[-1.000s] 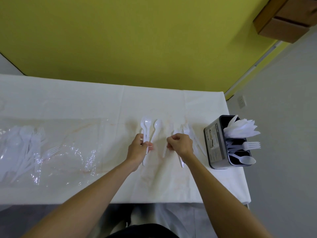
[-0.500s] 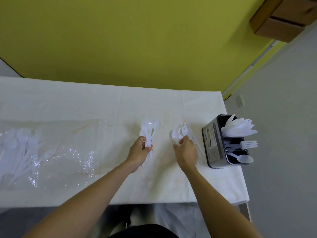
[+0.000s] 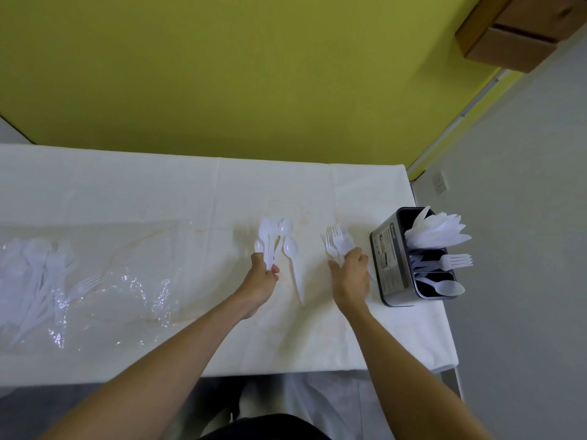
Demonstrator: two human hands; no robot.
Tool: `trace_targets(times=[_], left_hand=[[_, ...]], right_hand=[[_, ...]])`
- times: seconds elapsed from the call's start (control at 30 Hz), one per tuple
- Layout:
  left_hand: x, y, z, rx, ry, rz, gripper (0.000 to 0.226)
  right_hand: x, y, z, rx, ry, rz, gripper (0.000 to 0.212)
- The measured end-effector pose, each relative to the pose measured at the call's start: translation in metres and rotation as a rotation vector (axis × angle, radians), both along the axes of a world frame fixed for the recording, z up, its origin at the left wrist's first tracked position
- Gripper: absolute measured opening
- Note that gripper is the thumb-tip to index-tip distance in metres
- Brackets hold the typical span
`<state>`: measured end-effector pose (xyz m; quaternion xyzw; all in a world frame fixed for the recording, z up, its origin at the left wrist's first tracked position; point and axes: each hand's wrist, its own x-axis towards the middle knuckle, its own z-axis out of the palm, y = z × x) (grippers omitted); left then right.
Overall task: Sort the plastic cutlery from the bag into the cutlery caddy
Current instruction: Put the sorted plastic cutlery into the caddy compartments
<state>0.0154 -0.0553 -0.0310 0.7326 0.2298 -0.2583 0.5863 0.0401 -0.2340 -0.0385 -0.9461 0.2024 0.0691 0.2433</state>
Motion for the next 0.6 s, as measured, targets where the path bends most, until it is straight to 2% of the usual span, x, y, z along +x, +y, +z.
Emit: trace_targets(times=[0.1, 0.2, 0.3, 0.33, 0.5, 0.6], left_hand=[[-0.002, 0.000, 0.001, -0.030, 0.029, -0.001, 0.031], [-0.003, -0.001, 0.002, -0.079, 0.025, 0.028, 0.039], [-0.003, -0.003, 0.000, -0.066, -0.038, 0.051, 0.033], [-0.003, -0.004, 0.000, -0.053, -0.056, 0.058, 0.028], [0.000, -0.007, 0.001, -0.036, -0.093, 0.158, 0.016], [0.001, -0.008, 0.003, -0.101, -0.083, 0.211, 0.006]], right_hand=[[0.002, -0.005, -0.004, -0.018, 0.088, 0.044, 0.031], [0.006, -0.004, -0.003, 0.006, 0.115, 0.058, 0.012], [0.009, -0.007, 0.001, 0.024, 0.153, 0.092, 0.036], [0.010, -0.008, 0.004, 0.053, 0.158, 0.100, 0.038], [0.019, -0.009, 0.016, 0.355, 0.138, -0.004, 0.016], [0.022, -0.008, 0.020, 0.705, 0.167, -0.100, 0.011]])
